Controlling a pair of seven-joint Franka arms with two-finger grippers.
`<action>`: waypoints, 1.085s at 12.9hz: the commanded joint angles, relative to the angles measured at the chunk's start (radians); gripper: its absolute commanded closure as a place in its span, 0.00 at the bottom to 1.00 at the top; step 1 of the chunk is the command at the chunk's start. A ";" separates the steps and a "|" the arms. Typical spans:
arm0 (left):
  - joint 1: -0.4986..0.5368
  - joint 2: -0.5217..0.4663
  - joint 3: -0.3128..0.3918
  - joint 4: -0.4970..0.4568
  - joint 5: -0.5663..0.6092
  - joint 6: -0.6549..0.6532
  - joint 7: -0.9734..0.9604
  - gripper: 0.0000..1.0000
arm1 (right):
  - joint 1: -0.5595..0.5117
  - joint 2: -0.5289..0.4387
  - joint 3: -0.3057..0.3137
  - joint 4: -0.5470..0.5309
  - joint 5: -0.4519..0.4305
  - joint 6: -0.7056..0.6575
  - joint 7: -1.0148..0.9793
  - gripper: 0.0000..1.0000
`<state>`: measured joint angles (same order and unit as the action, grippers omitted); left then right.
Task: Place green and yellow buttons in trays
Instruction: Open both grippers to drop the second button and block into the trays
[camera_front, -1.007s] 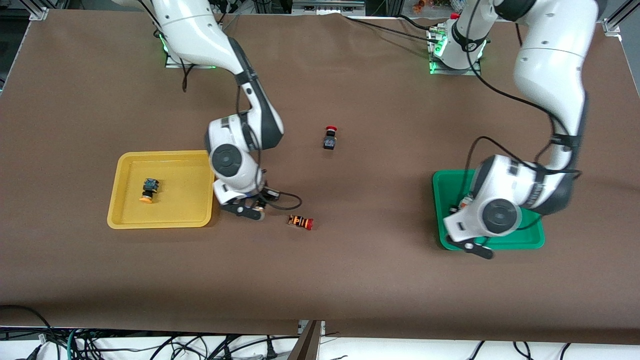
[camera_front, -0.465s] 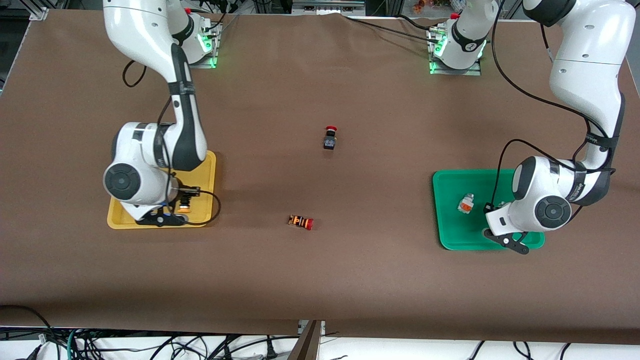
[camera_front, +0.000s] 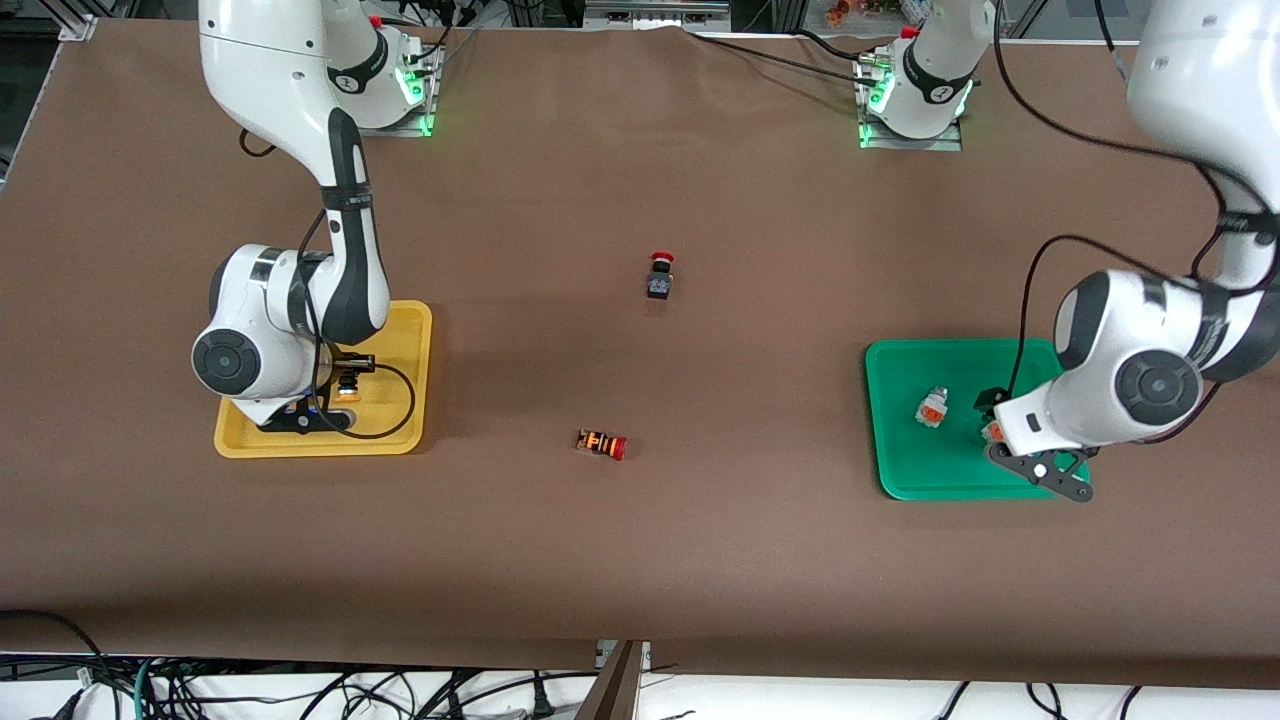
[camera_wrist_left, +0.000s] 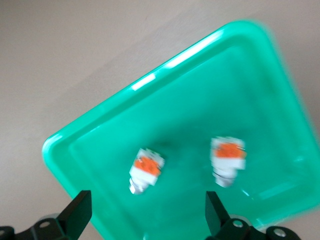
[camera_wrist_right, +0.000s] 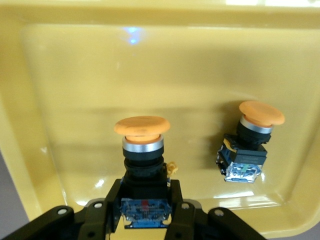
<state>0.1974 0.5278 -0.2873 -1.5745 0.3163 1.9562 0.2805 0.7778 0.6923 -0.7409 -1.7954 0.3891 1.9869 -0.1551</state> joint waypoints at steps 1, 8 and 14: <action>0.004 -0.147 -0.009 -0.023 -0.066 -0.103 -0.046 0.00 | 0.015 -0.031 -0.006 -0.044 0.025 0.020 -0.017 0.73; -0.013 -0.388 -0.024 0.079 -0.227 -0.415 -0.160 0.00 | -0.011 -0.030 -0.009 0.138 0.054 -0.077 -0.011 0.00; -0.236 -0.545 0.264 -0.148 -0.316 -0.254 -0.195 0.00 | -0.130 -0.133 0.100 0.238 -0.075 -0.151 0.015 0.00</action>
<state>-0.0201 0.0456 -0.0538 -1.6091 0.0237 1.6241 0.0920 0.7320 0.6472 -0.7378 -1.5658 0.3987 1.8606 -0.1547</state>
